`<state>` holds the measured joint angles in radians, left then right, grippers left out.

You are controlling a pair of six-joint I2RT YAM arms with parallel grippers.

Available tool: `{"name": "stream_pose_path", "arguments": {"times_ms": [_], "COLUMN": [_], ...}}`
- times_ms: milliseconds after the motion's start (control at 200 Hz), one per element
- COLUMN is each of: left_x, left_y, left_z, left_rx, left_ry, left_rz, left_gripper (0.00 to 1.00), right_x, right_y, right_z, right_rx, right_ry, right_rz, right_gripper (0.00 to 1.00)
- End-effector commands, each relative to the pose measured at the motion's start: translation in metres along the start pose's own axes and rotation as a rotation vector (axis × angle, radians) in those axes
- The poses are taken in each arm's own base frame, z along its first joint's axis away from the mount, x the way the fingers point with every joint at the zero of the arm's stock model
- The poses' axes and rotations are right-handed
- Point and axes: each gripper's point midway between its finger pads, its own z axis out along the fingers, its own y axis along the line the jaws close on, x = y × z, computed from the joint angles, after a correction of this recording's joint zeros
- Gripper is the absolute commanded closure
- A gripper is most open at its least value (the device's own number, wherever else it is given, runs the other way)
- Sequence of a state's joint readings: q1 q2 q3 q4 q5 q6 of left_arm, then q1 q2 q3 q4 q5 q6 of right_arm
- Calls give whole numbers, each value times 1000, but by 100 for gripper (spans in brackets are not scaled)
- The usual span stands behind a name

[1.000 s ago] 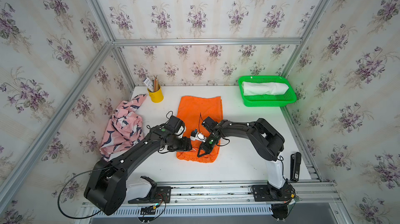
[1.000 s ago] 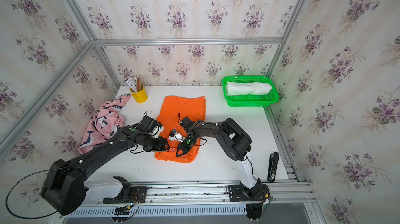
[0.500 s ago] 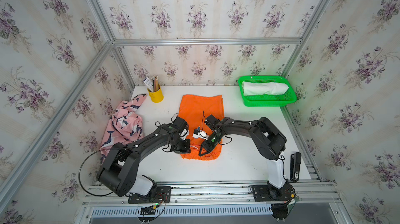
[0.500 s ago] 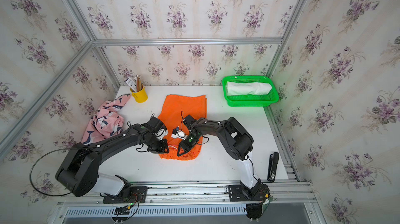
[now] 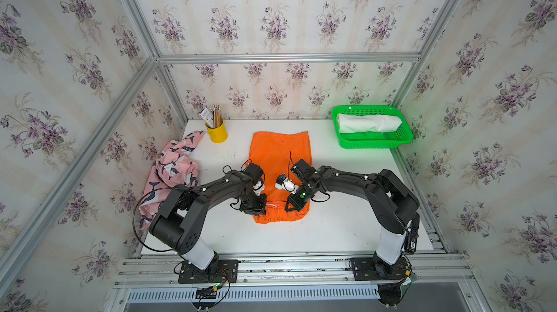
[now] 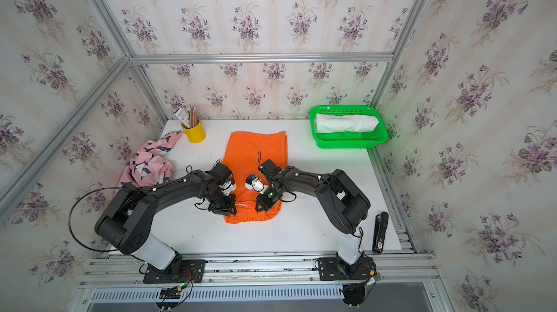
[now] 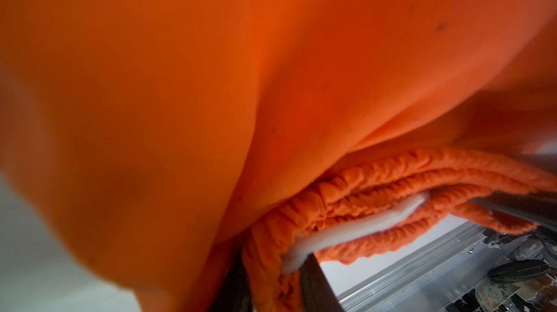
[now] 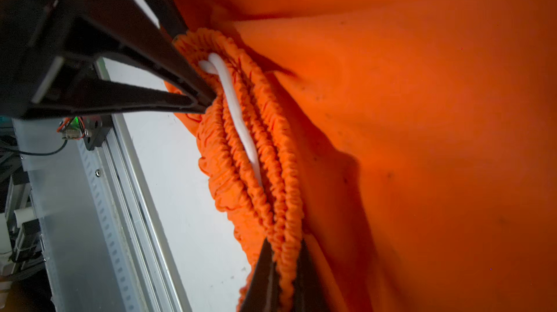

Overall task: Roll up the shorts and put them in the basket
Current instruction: Roll the shorts at the center of the board.

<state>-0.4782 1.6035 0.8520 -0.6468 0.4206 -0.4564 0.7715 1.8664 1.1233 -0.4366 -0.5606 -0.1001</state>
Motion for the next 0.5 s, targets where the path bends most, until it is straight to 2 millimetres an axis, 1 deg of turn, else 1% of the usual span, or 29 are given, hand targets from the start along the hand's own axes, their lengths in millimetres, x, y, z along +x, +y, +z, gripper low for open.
{"name": "stream_pose_path", "arguments": {"times_ms": [0,80,125,190,270,290,305,335,395,440,495], "left_x": [-3,-5,-6,-5,-5,-5,-5,-5,-5,-5,-6], "left_y": [17,17,18,20,21,21,21,21,21,21,20], "left_z": [-4,-8,-8,-5,-2,-2,-1,-1,-2,-2,-2], "left_rx": [-100,-104,-111,-124,-127,-126,-126,-124,-123,-122,-123], "left_ry": [-43,-60,-58,-45,-32,-31,-31,-34,-37,-35,-33], "left_rz": [3,8,12,12,13,13,14,13,15,21,23], "left_gripper": [73,72,73,73,74,75,74,74,74,74,74], "right_x": [-12,-8,-4,-4,-12,-17,-17,-23,-30,-34,-36], "right_y": [-18,-24,-29,-38,-44,-42,-42,-38,-27,-15,1], "right_z": [2,8,11,6,-14,-22,-24,-35,-50,-56,-57], "right_rx": [47,46,64,132,226,244,252,263,264,250,241], "right_ry": [-57,-32,-14,-24,-79,-103,-109,-142,-187,-212,-222], "right_rz": [65,107,126,141,128,115,107,80,25,-32,-114], "right_gripper": [100,100,96,83,64,60,57,53,47,44,41]}}
